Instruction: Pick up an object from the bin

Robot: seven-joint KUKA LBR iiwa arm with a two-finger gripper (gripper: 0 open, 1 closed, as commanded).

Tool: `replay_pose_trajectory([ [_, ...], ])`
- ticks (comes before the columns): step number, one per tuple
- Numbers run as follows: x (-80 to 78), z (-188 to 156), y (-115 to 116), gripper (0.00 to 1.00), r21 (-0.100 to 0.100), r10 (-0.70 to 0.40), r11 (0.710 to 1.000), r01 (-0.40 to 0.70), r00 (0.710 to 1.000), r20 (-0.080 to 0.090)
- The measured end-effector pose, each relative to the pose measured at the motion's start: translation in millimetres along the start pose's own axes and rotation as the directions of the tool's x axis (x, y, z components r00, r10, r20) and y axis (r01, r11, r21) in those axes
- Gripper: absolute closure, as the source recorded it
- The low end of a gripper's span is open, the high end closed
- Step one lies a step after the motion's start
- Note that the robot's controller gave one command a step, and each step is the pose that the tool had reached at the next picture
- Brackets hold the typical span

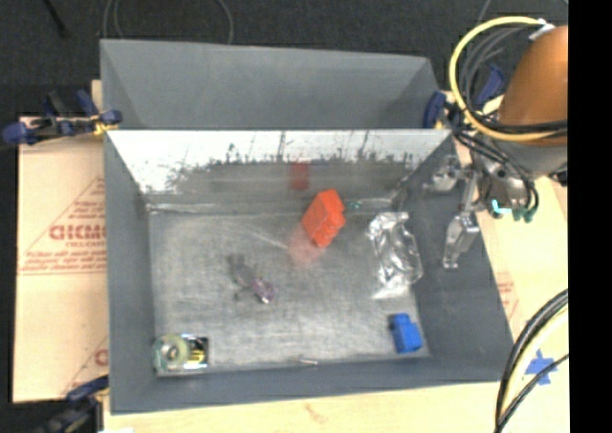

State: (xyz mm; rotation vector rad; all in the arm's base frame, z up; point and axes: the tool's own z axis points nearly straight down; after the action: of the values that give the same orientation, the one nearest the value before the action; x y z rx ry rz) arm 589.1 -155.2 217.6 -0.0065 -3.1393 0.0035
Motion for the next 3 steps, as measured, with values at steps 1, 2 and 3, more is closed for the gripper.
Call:
replay_pose_trajectory([
  [1, -48.3, 118, 13, 0.00, 0.004, -0.096, 0.995, 0.096, 0.995, 0.016],
  [2, -46.8, 118, 12, 1.00, 0.002, -0.099, 0.995, 0.099, 0.995, 0.000],
  [3, -44.6, 9, 5, 1.00, 0.006, -0.103, 0.995, 0.102, 0.995, 0.016],
])
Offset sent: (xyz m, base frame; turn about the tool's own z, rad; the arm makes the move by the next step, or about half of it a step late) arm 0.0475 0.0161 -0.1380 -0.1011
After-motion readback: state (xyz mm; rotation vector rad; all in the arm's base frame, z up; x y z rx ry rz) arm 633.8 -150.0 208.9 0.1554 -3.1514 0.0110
